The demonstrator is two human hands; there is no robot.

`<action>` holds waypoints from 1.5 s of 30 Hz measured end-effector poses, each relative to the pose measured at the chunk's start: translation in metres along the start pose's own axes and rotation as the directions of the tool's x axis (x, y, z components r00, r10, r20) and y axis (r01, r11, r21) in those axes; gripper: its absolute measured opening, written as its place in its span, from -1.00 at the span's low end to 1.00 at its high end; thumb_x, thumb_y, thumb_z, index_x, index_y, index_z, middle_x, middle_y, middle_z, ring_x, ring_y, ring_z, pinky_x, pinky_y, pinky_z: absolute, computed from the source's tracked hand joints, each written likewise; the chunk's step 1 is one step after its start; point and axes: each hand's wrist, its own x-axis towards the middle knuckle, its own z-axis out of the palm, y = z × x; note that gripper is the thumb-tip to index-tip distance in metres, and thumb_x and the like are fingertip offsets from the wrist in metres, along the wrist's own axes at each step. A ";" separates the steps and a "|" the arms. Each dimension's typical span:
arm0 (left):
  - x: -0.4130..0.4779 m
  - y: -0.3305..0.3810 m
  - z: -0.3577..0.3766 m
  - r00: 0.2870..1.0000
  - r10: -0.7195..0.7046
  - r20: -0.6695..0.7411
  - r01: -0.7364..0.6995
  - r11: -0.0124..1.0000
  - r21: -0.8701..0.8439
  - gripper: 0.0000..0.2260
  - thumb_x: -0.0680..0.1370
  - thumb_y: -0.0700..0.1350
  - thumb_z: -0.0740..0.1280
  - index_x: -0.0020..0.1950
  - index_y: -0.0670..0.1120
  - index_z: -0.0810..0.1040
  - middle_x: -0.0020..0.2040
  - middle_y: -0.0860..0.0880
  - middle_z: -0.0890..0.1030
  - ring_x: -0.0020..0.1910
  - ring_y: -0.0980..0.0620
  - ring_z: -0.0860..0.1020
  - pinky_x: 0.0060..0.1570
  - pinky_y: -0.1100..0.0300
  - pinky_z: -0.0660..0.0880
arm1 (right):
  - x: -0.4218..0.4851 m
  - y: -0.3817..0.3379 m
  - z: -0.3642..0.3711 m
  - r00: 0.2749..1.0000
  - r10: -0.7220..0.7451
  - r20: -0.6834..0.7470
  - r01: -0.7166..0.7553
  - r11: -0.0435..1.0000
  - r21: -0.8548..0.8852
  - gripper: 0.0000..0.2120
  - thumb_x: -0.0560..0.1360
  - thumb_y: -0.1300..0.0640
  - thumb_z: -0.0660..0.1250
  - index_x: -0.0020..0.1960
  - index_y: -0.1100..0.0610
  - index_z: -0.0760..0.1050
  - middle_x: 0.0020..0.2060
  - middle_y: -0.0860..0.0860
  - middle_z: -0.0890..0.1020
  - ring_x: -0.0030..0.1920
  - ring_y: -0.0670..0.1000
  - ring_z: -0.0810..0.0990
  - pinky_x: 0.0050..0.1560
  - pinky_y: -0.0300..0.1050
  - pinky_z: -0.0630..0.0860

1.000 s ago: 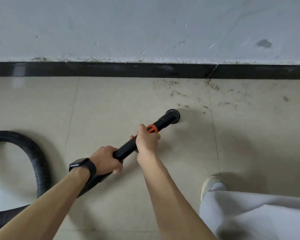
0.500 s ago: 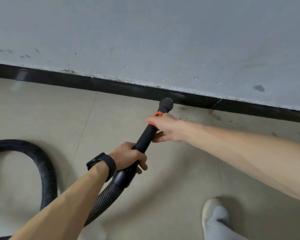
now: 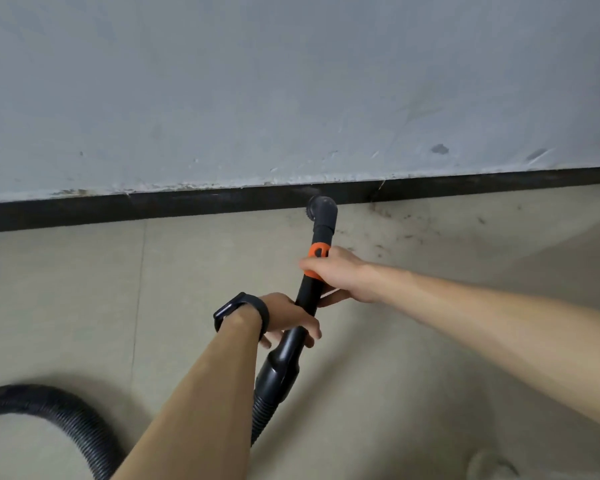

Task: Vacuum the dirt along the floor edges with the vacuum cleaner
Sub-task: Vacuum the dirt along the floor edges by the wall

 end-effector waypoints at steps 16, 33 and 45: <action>0.007 -0.016 0.060 0.943 -0.216 0.254 0.233 0.971 -0.042 -0.55 0.35 0.03 0.54 0.22 -0.01 0.64 0.21 0.02 0.64 0.22 -0.02 0.57 0.14 -0.11 0.55 | 0.032 0.110 0.064 0.998 0.001 -0.059 0.038 0.759 0.650 -0.72 0.57 0.01 0.35 -0.11 0.16 0.34 -0.48 -0.01 0.41 -0.55 0.02 0.40 -0.44 -0.10 0.44; 0.060 -0.016 0.080 0.943 -0.033 -0.332 -0.032 0.982 -0.188 -0.82 0.41 0.01 0.41 -0.05 0.02 0.53 -0.19 0.08 0.70 -0.10 0.05 0.66 -0.04 0.11 0.60 | 0.083 0.079 0.042 0.991 0.031 -0.130 0.039 0.862 0.505 -0.86 0.52 0.20 0.38 0.02 0.18 0.44 -0.44 0.00 0.49 -0.55 0.00 0.38 -0.46 -0.15 0.45; 0.093 -0.015 0.071 0.846 -0.020 -0.533 -0.142 0.955 -0.261 -0.80 0.44 0.05 0.35 -0.03 0.01 0.43 -0.21 0.01 0.53 -0.31 0.05 0.51 -0.39 0.20 0.37 | 0.120 0.046 0.037 0.980 0.040 -0.194 0.045 0.909 0.415 -0.86 0.56 0.17 0.40 0.04 0.15 0.45 -0.51 -0.03 0.50 -0.57 -0.04 0.40 -0.45 -0.17 0.48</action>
